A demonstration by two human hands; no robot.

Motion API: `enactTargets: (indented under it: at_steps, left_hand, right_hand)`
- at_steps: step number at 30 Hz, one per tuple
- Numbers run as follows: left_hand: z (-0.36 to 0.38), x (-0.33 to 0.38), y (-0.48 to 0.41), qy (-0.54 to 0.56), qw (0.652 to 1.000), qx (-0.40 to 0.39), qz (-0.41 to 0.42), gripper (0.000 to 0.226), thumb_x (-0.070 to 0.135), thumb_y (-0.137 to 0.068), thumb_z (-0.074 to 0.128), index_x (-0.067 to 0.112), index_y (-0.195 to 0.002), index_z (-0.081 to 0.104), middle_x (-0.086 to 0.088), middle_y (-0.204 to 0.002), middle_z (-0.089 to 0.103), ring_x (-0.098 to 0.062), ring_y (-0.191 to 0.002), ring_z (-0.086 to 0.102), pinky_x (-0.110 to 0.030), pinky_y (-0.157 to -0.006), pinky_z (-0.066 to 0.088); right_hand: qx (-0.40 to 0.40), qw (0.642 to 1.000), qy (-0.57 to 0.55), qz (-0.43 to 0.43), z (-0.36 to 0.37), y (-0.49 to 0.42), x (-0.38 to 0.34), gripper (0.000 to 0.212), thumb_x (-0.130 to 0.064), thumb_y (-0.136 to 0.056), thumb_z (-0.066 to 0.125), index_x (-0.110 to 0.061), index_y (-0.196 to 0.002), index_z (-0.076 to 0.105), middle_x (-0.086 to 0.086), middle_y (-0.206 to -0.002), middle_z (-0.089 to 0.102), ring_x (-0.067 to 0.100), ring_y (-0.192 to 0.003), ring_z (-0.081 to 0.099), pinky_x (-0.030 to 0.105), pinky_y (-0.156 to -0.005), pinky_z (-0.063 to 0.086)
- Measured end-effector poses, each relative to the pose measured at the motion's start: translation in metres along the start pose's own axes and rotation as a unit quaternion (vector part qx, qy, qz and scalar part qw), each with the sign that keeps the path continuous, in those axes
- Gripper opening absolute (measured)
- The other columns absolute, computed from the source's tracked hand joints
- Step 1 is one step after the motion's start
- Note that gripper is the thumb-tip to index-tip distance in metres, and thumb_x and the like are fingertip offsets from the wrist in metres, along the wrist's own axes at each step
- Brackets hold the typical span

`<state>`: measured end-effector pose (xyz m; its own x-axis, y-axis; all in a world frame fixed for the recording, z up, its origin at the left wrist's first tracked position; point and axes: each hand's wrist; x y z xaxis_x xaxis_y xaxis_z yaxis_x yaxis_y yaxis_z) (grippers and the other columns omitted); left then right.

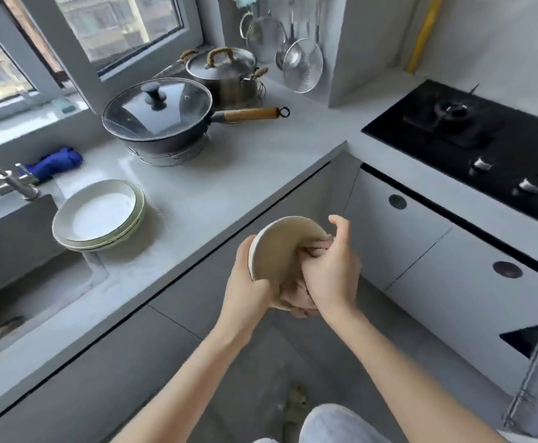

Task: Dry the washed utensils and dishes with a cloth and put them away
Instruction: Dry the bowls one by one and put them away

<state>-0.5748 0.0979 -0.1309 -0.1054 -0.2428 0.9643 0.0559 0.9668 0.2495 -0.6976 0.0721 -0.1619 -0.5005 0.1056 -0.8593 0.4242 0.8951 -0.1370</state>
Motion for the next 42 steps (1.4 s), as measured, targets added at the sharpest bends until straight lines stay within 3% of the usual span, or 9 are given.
enactTargets:
  at_steps: [6,8,11,16,21,26,33,39,42]
  left_hand:
    - [0.030,0.034,0.065,-0.288,0.900,-0.321,-0.056,0.056,-0.009,-0.076,0.031,0.026,-0.111,0.059,-0.001,-0.090,0.072,-0.019,-0.072,0.072,-0.036,-0.058,0.060]
    - [0.047,0.033,0.082,-0.299,0.875,-0.375,-0.070,0.061,-0.006,-0.074,0.033,0.026,-0.121,0.055,-0.011,-0.101,0.070,-0.030,-0.079,0.072,-0.042,-0.062,0.061]
    - [0.094,-0.006,0.132,-0.103,0.960,-0.261,-0.011,0.068,0.006,-0.063,0.045,0.044,-0.119,0.052,0.008,-0.110,0.065,-0.018,-0.097,0.068,-0.042,-0.068,0.060]
    - [0.176,-0.059,0.231,0.012,0.995,-0.070,0.076,0.074,-0.003,-0.063,0.040,0.049,-0.117,0.039,0.021,-0.103,0.055,0.001,-0.100,0.054,-0.006,-0.063,0.047]
    - [0.219,-0.060,0.231,-0.056,0.960,-0.254,0.108,0.074,0.002,-0.050,0.037,0.032,-0.115,0.056,0.012,-0.097,0.065,-0.002,-0.091,0.061,-0.020,-0.069,0.052]
    - [0.302,-0.049,0.233,-0.096,0.893,-0.432,-0.080,0.062,-0.003,-0.056,0.039,0.040,-0.093,0.063,0.008,-0.076,0.063,-0.007,-0.065,0.063,-0.025,-0.045,0.050]
    - [0.459,-0.069,0.224,0.036,0.882,-0.404,-0.240,0.056,-0.008,-0.059,0.039,0.020,-0.103,0.059,-0.015,-0.112,0.057,-0.041,-0.097,0.059,-0.048,-0.061,0.057]
    - [0.600,-0.090,0.230,-0.003,0.859,-0.423,-0.287,0.056,-0.018,-0.077,0.031,0.017,-0.113,0.054,-0.015,-0.108,0.056,-0.034,-0.092,0.057,-0.033,-0.050,0.055]
    - [0.658,-0.104,0.240,-0.035,0.844,-0.438,-0.309,0.057,-0.018,-0.078,0.032,0.018,-0.117,0.051,-0.014,-0.111,0.054,-0.031,-0.095,0.055,-0.033,-0.055,0.055]
  right_hand:
    - [-0.068,0.935,0.187,-0.293,-0.088,0.050,0.027,0.072,0.004,-0.068,0.070,-0.018,-0.129,0.036,0.006,-0.074,0.065,0.028,-0.061,0.064,0.032,-0.054,0.052]
    - [-0.069,0.960,0.165,-0.215,-0.120,0.078,0.039,0.064,0.002,-0.074,0.065,-0.016,-0.131,0.041,-0.002,-0.076,0.062,0.025,-0.073,0.065,0.031,-0.063,0.050]
    - [0.044,0.995,0.090,0.002,-0.172,0.114,0.063,0.051,-0.006,-0.079,0.064,-0.015,-0.124,0.042,-0.011,-0.074,0.058,0.021,-0.078,0.060,0.025,-0.063,0.037]
    - [0.134,0.971,-0.009,0.197,-0.222,0.170,0.100,0.047,-0.015,-0.076,0.070,-0.018,-0.112,0.041,-0.001,-0.084,0.065,0.025,-0.084,0.062,0.030,-0.065,0.042]
    - [0.141,0.958,-0.039,0.245,-0.305,0.211,0.138,0.044,-0.014,-0.073,0.074,-0.020,-0.113,0.054,-0.011,-0.079,0.060,0.013,-0.078,0.062,0.029,-0.072,0.047]
    - [0.146,0.968,-0.061,0.197,-0.406,0.229,0.166,0.063,-0.014,-0.069,0.082,-0.029,-0.122,0.050,-0.010,-0.100,0.061,0.001,-0.095,0.057,0.016,-0.080,0.044]
    - [0.166,0.929,-0.112,0.310,-0.573,0.241,0.265,0.085,0.002,-0.070,0.077,-0.050,-0.129,0.044,0.007,-0.127,0.058,0.024,-0.110,0.059,0.045,-0.092,0.051]
    - [0.002,0.904,-0.122,0.411,-0.652,0.198,0.340,0.121,-0.058,-0.041,0.080,-0.047,-0.145,0.020,0.011,-0.128,0.059,0.024,-0.105,0.063,0.046,-0.100,0.044]
    - [-0.022,0.895,-0.147,0.421,-0.681,0.178,0.375,0.121,-0.058,-0.043,0.080,-0.045,-0.146,0.019,0.010,-0.134,0.055,0.024,-0.108,0.061,0.047,-0.102,0.042]
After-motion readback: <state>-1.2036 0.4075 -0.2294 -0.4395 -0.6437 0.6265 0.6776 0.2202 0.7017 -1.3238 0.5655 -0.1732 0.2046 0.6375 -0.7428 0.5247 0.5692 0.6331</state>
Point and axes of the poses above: each hand's wrist, its own y-axis away from the middle knuckle, its own z-axis out of the palm, x = y × z
